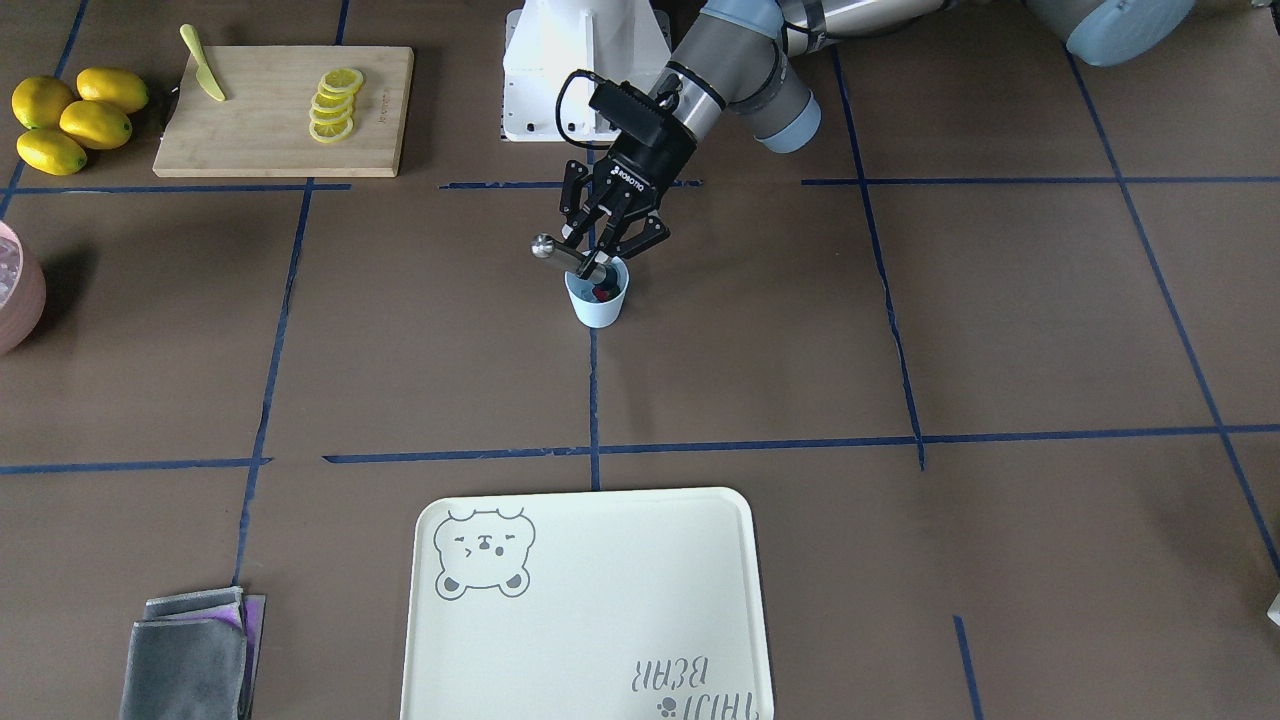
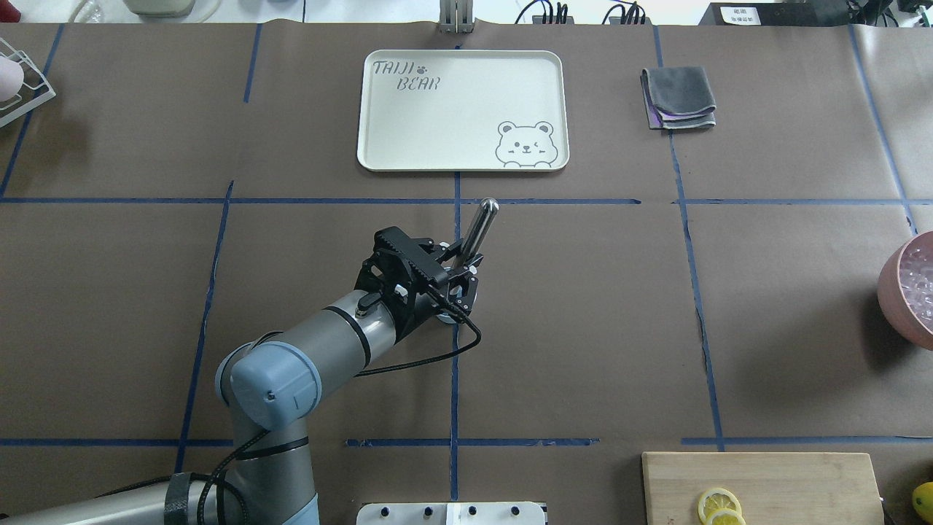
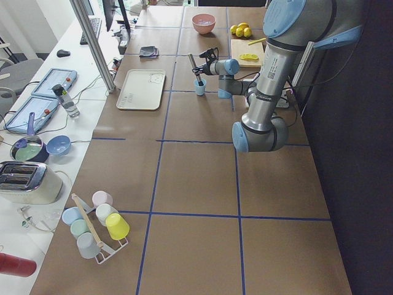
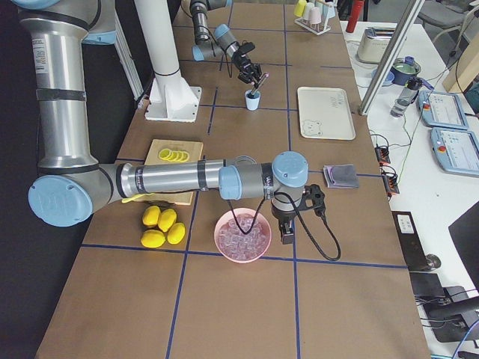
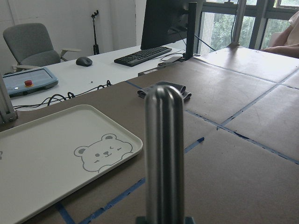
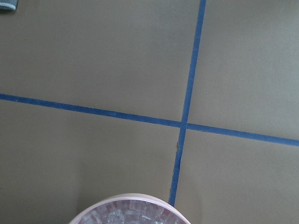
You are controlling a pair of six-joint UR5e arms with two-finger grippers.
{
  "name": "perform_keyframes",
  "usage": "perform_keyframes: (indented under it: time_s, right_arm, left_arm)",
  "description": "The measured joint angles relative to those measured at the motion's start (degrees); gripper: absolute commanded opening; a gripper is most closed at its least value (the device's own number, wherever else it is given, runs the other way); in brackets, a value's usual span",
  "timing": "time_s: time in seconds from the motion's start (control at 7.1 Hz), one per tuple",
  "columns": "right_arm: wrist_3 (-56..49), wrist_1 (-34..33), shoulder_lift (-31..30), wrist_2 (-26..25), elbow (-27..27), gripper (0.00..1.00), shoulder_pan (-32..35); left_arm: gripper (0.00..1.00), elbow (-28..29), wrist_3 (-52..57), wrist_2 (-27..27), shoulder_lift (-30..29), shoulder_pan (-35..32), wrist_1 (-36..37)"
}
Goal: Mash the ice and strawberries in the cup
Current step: 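Lift the steel muddler upright and carry it over the blue cup, then withdraw the muddler with the left gripper away from the cup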
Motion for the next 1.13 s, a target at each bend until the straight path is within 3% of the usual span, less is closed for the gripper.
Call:
perform_keyframes:
  time_s: [0.42,0.7,1.13]
  right_arm:
    - [0.00,-0.03,0.00,-0.02,-0.08,1.00,-0.04]
    - [0.00,0.02,0.00,-0.02,-0.12,1.00,-0.05]
    - [0.08,0.03,-0.02,-0.10,-0.16,1.00,-0.05]
  left_arm:
    - [0.00,-0.81,0.08,-0.06,-0.32,0.10,-0.30]
    - [0.00,-5.37,0.05,-0.20,-0.57,-0.72,0.51]
    - [0.00,-16.14,-1.93,-0.51,0.80,-5.14,13.12]
